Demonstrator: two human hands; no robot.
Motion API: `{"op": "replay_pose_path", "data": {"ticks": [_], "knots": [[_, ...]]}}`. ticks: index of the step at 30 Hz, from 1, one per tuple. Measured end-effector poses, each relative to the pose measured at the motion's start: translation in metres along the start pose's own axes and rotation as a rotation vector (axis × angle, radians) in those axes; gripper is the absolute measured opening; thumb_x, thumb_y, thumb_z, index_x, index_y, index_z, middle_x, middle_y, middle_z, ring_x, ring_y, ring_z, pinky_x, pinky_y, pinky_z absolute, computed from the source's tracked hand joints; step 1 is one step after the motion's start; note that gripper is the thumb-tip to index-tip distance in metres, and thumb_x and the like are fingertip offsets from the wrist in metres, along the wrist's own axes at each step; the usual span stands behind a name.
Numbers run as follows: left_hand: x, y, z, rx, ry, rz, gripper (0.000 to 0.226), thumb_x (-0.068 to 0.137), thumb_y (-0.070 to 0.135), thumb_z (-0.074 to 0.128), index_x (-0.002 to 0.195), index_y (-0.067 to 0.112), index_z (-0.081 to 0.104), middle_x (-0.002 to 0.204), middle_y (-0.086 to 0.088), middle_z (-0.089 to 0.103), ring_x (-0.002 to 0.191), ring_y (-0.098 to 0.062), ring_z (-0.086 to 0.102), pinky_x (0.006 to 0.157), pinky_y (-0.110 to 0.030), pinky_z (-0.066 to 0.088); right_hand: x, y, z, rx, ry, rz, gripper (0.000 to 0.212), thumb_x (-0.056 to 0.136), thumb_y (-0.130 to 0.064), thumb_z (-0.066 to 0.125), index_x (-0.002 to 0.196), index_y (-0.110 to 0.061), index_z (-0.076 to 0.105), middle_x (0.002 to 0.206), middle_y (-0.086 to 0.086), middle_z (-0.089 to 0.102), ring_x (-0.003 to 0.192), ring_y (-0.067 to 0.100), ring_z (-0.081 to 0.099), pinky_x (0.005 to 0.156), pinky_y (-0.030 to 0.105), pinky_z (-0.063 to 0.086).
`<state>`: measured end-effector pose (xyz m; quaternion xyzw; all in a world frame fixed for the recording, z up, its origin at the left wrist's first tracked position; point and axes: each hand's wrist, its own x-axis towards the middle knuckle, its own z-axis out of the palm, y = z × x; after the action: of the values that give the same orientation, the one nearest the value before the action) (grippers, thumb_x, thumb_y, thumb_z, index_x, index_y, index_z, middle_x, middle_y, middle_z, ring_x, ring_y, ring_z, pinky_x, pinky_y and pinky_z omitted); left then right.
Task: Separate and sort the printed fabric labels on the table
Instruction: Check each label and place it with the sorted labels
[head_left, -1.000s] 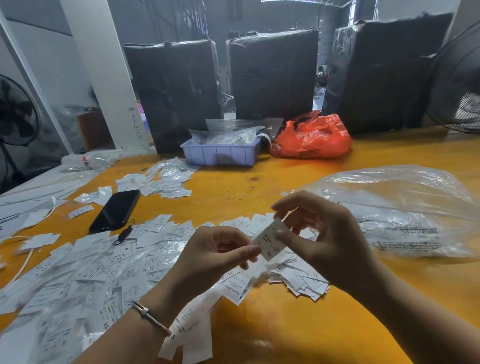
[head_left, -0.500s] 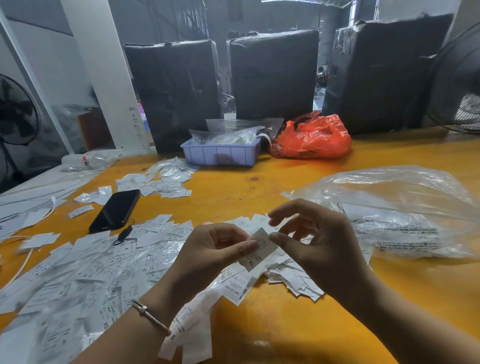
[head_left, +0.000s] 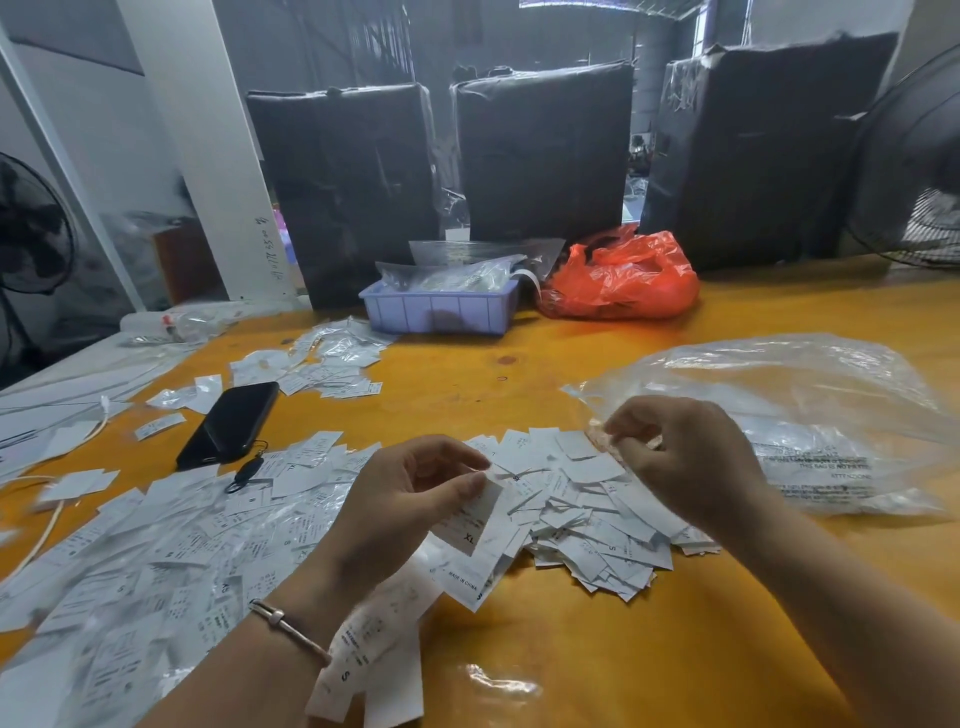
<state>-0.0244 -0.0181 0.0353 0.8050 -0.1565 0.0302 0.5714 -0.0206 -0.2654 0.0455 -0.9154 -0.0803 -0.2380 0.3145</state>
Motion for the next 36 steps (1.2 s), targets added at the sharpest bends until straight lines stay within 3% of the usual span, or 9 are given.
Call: {"op": "replay_pose_path", "data": {"ticks": [5, 8, 11, 14, 19, 24, 29, 34, 36], "knots": [[0.003, -0.007, -0.009, 0.158, 0.091, -0.02, 0.014, 0.088, 0.009, 0.068, 0.084, 0.021, 0.073, 0.083, 0.004, 0.074, 0.082, -0.011, 0.068, 0.071, -0.025, 0.054, 0.011, 0.032, 0.001, -0.407, -0.022, 0.215, 0.041, 0.078, -0.003, 0.052, 0.116, -0.016, 0.059, 0.121, 0.005, 0.055, 0.113, 0.024, 0.045, 0.09, 0.039, 0.042], [0.005, -0.01, -0.012, 0.265, 0.163, -0.053, 0.021, 0.091, 0.006, 0.062, 0.082, 0.022, 0.071, 0.081, 0.005, 0.071, 0.083, -0.012, 0.066, 0.073, -0.032, 0.053, 0.014, 0.045, -0.01, -0.419, 0.056, 0.33, 0.034, 0.074, 0.0, 0.051, 0.105, -0.012, 0.057, 0.113, 0.009, 0.054, 0.107, 0.028, 0.045, 0.088, 0.038, 0.038], [0.007, -0.012, -0.015, 0.34, 0.209, -0.111, 0.031, 0.092, 0.001, 0.052, 0.077, 0.023, 0.069, 0.075, 0.009, 0.068, 0.076, -0.013, 0.063, 0.066, -0.031, 0.05, 0.016, 0.053, -0.016, -0.572, -0.093, 0.432, 0.002, 0.085, -0.014, 0.05, 0.086, -0.016, 0.05, 0.1, 0.005, 0.053, 0.104, 0.028, 0.05, 0.086, 0.035, 0.038], [0.007, -0.014, -0.019, 0.442, 0.16, -0.154, 0.037, 0.082, -0.004, 0.045, 0.063, 0.021, 0.065, 0.054, 0.008, 0.06, 0.057, -0.014, 0.053, 0.057, -0.032, 0.042, 0.017, 0.058, -0.013, -0.617, -0.167, 0.473, 0.013, 0.09, -0.019, 0.047, 0.077, -0.018, 0.048, 0.09, 0.002, 0.05, 0.098, 0.027, 0.053, 0.094, 0.037, 0.038], [0.004, -0.012, -0.015, 0.573, 0.177, -0.14, 0.035, 0.073, -0.008, 0.045, 0.055, 0.019, 0.057, 0.069, 0.005, 0.061, 0.077, -0.012, 0.056, 0.062, -0.031, 0.041, 0.021, 0.074, -0.007, -0.597, -0.038, 0.439, 0.012, 0.089, -0.02, 0.056, 0.083, -0.016, 0.065, 0.096, 0.005, 0.061, 0.092, 0.024, 0.055, 0.072, 0.028, 0.046], [0.005, -0.013, -0.011, 0.624, 0.181, -0.06, 0.035, 0.079, -0.006, 0.047, 0.061, 0.021, 0.06, 0.084, 0.007, 0.062, 0.091, -0.009, 0.054, 0.076, -0.035, 0.046, 0.022, 0.076, -0.006, -0.567, 0.083, 0.375, 0.024, 0.09, -0.018, 0.053, 0.074, -0.017, 0.071, 0.091, 0.006, 0.063, 0.095, 0.025, 0.051, 0.063, 0.028, 0.037], [0.004, -0.015, -0.008, 0.614, 0.168, 0.029, 0.034, 0.081, -0.002, 0.053, 0.063, 0.027, 0.059, 0.089, 0.014, 0.061, 0.096, -0.007, 0.054, 0.078, -0.027, 0.042, 0.017, 0.053, -0.007, -0.333, 0.248, 0.252, 0.027, 0.092, -0.017, 0.053, 0.066, -0.013, 0.059, 0.069, 0.004, 0.054, 0.065, 0.021, 0.047, 0.051, 0.025, 0.029], [0.007, -0.017, -0.002, 0.45, 0.052, 0.142, 0.013, 0.088, 0.026, 0.066, 0.096, 0.035, 0.067, 0.11, 0.025, 0.058, 0.107, 0.007, 0.052, 0.087, -0.02, 0.046, -0.002, -0.004, 0.002, 0.346, -0.237, 0.133, 0.016, 0.087, -0.015, 0.066, 0.071, -0.011, 0.066, 0.062, 0.003, 0.066, 0.058, 0.017, 0.061, 0.058, 0.028, 0.052], [0.006, -0.013, 0.0, 0.335, -0.047, 0.142, 0.035, 0.081, 0.051, 0.067, 0.115, 0.043, 0.061, 0.119, 0.034, 0.054, 0.112, 0.012, 0.05, 0.084, -0.011, 0.047, -0.009, -0.019, 0.006, 0.624, -0.43, 0.099, 0.011, 0.085, -0.012, 0.066, 0.075, -0.008, 0.068, 0.064, 0.007, 0.068, 0.056, 0.015, 0.06, 0.053, 0.02, 0.047]]}}
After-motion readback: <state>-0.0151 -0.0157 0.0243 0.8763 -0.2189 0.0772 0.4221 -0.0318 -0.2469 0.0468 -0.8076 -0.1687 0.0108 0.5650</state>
